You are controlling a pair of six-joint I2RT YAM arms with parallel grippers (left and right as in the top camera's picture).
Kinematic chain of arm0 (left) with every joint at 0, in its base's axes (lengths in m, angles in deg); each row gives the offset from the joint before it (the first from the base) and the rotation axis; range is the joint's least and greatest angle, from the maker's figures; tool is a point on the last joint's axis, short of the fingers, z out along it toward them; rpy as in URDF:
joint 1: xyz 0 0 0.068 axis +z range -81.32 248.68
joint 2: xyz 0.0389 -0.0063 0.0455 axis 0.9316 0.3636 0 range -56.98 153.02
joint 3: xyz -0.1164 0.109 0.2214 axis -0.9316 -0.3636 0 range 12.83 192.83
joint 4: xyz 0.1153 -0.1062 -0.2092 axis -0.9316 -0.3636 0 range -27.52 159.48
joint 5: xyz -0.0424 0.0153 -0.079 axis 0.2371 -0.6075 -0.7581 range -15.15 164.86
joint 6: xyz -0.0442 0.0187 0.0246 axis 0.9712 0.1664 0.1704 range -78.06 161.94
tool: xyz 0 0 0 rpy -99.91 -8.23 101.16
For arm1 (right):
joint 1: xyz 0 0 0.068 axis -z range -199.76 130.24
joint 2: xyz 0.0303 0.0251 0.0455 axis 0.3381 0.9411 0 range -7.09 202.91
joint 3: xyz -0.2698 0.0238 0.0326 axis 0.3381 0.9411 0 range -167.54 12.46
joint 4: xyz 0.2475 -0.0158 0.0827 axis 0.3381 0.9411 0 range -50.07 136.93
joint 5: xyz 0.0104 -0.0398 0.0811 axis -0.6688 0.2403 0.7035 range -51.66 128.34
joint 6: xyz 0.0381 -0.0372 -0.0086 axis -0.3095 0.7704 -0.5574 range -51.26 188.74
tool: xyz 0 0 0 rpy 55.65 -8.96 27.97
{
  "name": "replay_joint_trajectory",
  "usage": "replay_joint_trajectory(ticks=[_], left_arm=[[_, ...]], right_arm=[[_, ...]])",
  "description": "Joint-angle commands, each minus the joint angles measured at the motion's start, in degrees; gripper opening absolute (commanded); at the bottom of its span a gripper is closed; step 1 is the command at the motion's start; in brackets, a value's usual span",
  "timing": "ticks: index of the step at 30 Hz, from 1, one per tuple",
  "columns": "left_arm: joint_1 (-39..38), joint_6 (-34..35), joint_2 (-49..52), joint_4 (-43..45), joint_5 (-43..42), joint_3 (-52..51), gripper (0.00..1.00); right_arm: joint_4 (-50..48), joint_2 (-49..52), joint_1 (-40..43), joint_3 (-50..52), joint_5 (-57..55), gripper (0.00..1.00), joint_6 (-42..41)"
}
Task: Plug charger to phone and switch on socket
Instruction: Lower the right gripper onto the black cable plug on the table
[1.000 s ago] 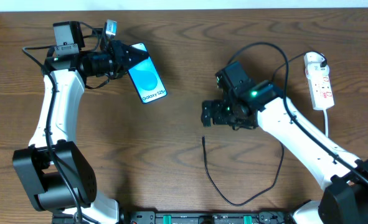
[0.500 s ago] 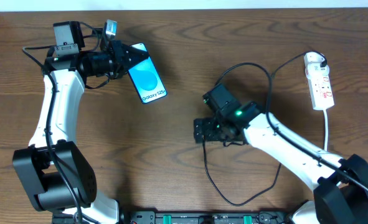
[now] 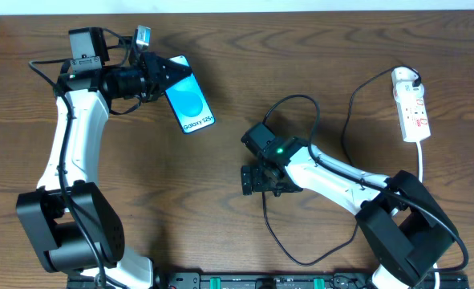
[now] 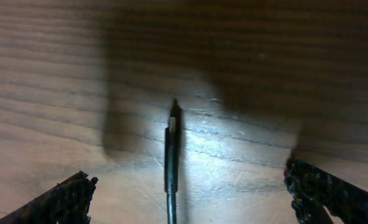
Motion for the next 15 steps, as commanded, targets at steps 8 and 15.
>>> replay_joint_trajectory(ticks=[8,15], left_arm=[[0.2,-0.4,-0.4,0.1,-2.2,0.1,0.08],[0.2,-0.4,-0.4,0.0,-2.3,0.1,0.08]], right_arm=[[-0.3,1.0,-0.3,-0.3,-0.7,0.68,-1.1],[-0.2,1.0,-0.3,-0.3,-2.9,0.68,-1.3]])
